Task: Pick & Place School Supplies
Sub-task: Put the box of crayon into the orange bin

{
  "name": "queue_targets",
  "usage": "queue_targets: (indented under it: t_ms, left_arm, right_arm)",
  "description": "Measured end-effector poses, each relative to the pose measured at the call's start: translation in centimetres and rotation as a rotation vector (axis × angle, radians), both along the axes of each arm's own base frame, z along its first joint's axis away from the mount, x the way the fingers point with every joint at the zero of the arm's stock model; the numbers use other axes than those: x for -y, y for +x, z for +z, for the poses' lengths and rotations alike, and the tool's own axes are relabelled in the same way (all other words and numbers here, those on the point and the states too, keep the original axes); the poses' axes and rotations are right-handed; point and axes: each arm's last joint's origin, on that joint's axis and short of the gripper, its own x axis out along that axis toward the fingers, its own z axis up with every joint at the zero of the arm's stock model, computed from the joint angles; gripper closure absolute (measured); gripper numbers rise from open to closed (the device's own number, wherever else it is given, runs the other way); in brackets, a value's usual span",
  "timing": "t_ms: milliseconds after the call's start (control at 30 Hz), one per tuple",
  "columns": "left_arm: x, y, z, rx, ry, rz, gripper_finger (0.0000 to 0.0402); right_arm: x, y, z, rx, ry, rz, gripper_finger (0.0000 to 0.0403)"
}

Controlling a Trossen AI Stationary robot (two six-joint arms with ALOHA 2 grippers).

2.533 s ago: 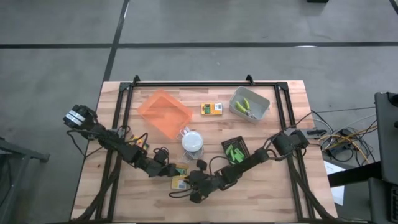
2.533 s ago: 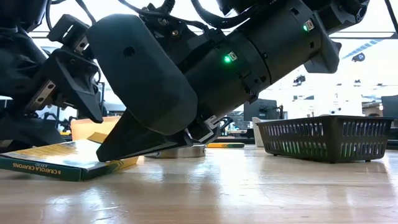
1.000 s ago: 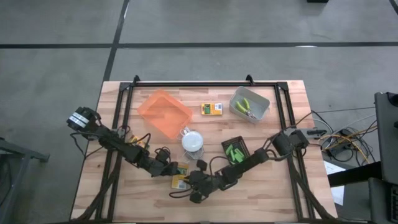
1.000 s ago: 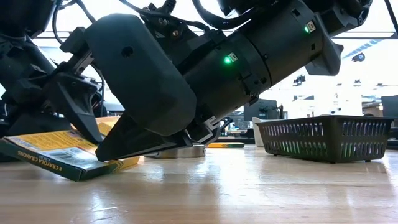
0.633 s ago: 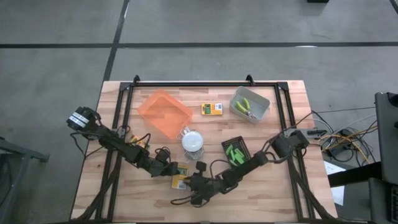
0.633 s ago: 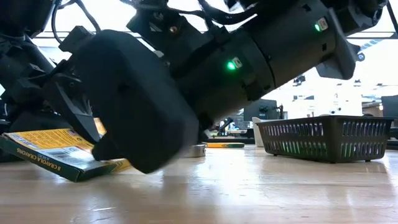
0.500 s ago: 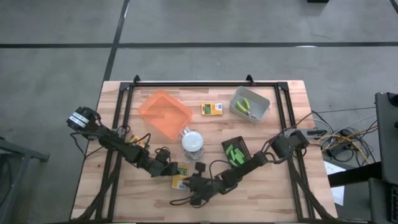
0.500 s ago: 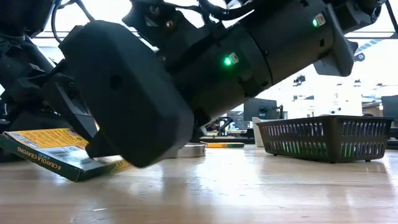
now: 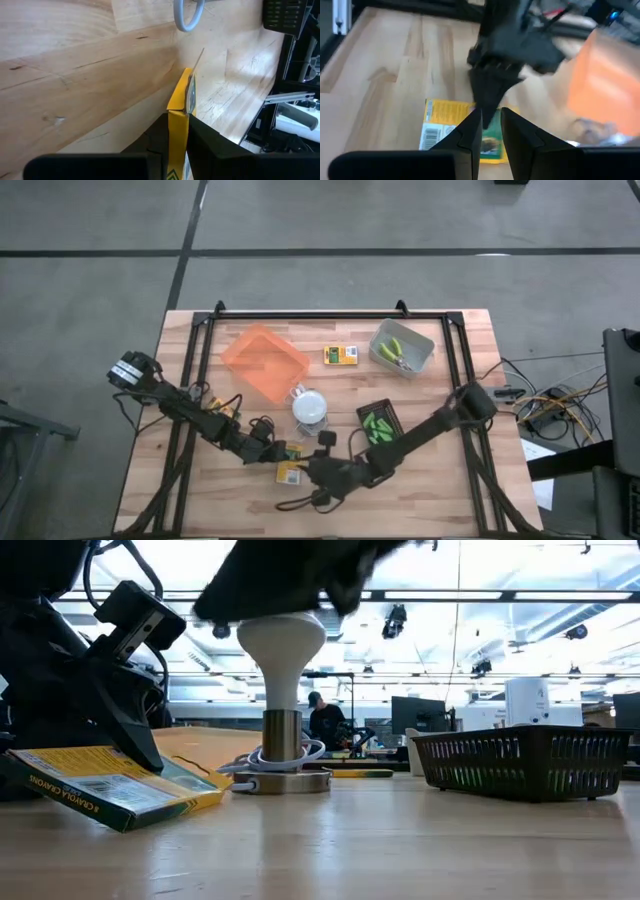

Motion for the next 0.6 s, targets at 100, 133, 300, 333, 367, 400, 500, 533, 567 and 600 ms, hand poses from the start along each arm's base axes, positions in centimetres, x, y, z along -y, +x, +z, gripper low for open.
queue_targets:
  t_ms: [100, 133, 300, 333, 367, 400, 500, 533, 567, 600]
  left_arm:
    - [0.0, 0.0, 0.0, 0.004, 0.01, 0.002, 0.0349]
    - [0.0, 0.0, 0.1, 0.007, 0.01, 0.003, 0.0349]
    - [-0.1, 0.1, 0.6, 0.03, 0.025, 0.025, 0.0349]
    - [-0.1, 0.2, 0.8, 0.039, 0.026, 0.031, 0.0349]
    - [0.0, 0.2, 1.0, 0.043, 0.028, 0.037, 0.0349]
    - [0.0, 0.3, 1.1, 0.046, 0.027, 0.044, 0.0349]
    - [0.1, 0.5, 1.4, 0.044, 0.029, 0.069, 0.0349]
    - [0.1, 0.7, 1.6, 0.044, 0.03, 0.07, 0.035]
    - [0.3, 0.9, 1.8, 0.046, 0.029, 0.069, 0.0351]
    - [0.4, 1.1, 2.1, 0.047, 0.035, 0.068, 0.0354]
  right_arm:
    - [0.2, -1.3, 3.1, 0.023, -0.101, -0.028, 0.0335]
    - [0.4, -1.8, 4.6, 0.045, -0.13, -0.039, 0.0335]
    - [1.5, -5.3, 11.6, 0.146, -0.151, -0.083, 0.0335]
    - [2.0, -6.0, 12.8, 0.163, -0.133, -0.089, 0.0335]
    - [2.4, -6.8, 13.7, 0.17, -0.115, -0.095, 0.0335]
    - [2.9, -7.6, 14.5, 0.173, -0.103, -0.102, 0.0335]
    - [4.3, -10.0, 16.6, 0.17, -0.078, -0.117, 0.0335]
    - [4.8, -10.7, 17.2, 0.166, -0.072, -0.122, 0.0335]
    - [5.2, -11.5, 17.5, 0.152, -0.074, -0.125, 0.0335]
    - [5.6, -12.1, 17.7, 0.137, -0.078, -0.127, 0.0335]
